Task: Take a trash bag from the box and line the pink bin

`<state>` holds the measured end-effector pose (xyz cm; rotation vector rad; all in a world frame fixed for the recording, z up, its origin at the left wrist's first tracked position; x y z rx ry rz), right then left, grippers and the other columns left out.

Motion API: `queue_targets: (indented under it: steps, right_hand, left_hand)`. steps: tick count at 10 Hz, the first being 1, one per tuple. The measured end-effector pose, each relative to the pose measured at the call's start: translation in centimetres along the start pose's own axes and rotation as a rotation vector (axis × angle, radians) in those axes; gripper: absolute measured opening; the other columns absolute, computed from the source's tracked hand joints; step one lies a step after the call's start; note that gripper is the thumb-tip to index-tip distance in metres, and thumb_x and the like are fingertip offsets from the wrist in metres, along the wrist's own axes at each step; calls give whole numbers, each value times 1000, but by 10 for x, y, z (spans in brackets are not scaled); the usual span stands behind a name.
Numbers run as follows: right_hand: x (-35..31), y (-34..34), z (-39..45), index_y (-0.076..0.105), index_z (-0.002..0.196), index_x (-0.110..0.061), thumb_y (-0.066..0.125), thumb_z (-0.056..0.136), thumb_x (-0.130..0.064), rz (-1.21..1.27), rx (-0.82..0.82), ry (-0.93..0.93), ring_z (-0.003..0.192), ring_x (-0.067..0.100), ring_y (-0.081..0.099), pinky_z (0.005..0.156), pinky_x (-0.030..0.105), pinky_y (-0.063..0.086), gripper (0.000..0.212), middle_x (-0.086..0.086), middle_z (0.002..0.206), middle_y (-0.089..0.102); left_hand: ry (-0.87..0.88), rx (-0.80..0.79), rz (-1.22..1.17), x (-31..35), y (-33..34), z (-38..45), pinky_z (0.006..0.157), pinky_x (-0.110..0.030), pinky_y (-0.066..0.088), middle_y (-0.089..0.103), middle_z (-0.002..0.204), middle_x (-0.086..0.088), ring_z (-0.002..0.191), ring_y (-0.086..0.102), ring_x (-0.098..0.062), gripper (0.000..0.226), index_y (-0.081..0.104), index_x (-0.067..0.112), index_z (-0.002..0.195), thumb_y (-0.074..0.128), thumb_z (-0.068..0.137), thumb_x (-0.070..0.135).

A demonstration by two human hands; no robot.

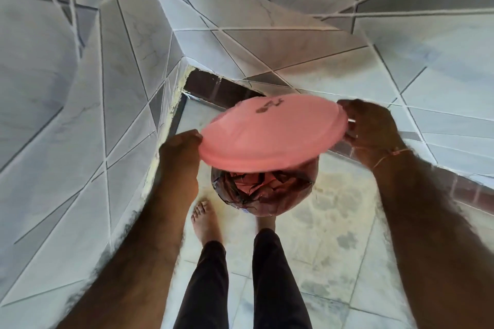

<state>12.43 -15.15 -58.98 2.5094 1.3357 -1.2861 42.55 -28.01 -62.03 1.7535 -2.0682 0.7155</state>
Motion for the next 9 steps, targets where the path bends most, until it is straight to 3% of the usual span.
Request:
queue_targets:
  steps: [1, 2, 3, 4, 5, 6, 7, 8, 9]
  right_hand:
    - [34, -7, -6, 74, 87, -12, 59, 82, -19, -283, 123, -78, 75, 14, 54, 64, 10, 42, 18, 3, 82, 65]
    - [80, 3, -10, 66, 71, -15, 51, 85, -28, -350, 99, 34, 81, 21, 56, 75, 31, 47, 24, 9, 86, 65]
    - [111, 21, -13, 64, 102, -15, 47, 82, -40, -453, 46, 88, 94, 30, 62, 85, 44, 51, 37, 9, 105, 68]
    - [129, 39, -17, 47, 130, -18, 52, 84, -45, -423, 1, 106, 108, 32, 59, 94, 54, 50, 53, 8, 126, 61]
    - [144, 48, -15, 29, 143, -26, 63, 81, -40, -456, -38, 64, 120, 33, 53, 97, 56, 49, 72, 5, 139, 51]
    - [154, 52, -9, 13, 150, -25, 64, 83, -29, -555, -65, 60, 133, 35, 41, 103, 58, 43, 84, 6, 151, 33]
    - [163, 53, -2, 7, 151, -26, 62, 83, -30, -608, -84, 48, 138, 37, 35, 106, 59, 40, 87, 6, 156, 25]
    - [154, 53, -4, 5, 151, -25, 63, 81, -32, -720, -66, 23, 141, 38, 28, 106, 61, 39, 91, 7, 158, 18]
    - [128, 66, -19, 3, 152, -21, 62, 85, -33, -902, -59, -132, 148, 35, 15, 112, 59, 32, 90, 7, 163, 8]
  left_hand:
    - [92, 31, 221, -33, 2, -13, 100, -46, 47, 66, 120, -23, 113, 61, -37, 32, 66, 3, 113, 58, 86, 18]
    - [150, -12, 391, -64, 12, -24, 91, -35, 50, 65, 126, -11, 112, 61, -29, 43, 60, 10, 126, 60, 86, 24]
    - [151, -40, 463, -91, 22, -18, 99, -38, 48, 53, 138, -5, 123, 53, -26, 58, 44, 18, 141, 58, 85, 23]
    - [221, -57, 564, -104, 25, -6, 98, -38, 50, 52, 138, -2, 123, 53, -24, 63, 39, 23, 141, 59, 82, 23]
    - [333, -92, 719, -112, 27, 4, 95, -42, 55, 51, 137, -1, 121, 54, -22, 69, 34, 27, 142, 67, 82, 31]
    - [397, -109, 938, -122, 26, 8, 98, -50, 51, 39, 146, -7, 128, 47, -30, 77, 23, 26, 149, 65, 86, 41]
    - [465, -110, 1171, -130, 22, 11, 102, -55, 44, 30, 153, -10, 132, 42, -35, 79, 14, 27, 152, 54, 89, 53]
    - [533, -102, 1345, -117, 20, 9, 103, -54, 42, 37, 149, -14, 131, 43, -36, 75, 19, 23, 149, 51, 89, 56]
    - [661, -99, 1434, -96, 23, -1, 105, -55, 40, 43, 147, -13, 131, 45, -36, 70, 29, 20, 144, 50, 88, 57]
Point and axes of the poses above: each hand's wrist, its own z-axis towards the middle knuckle, its own y-axis out of the palm, x = y × z, the point moved 4 cm from there along z, towards the middle knuckle
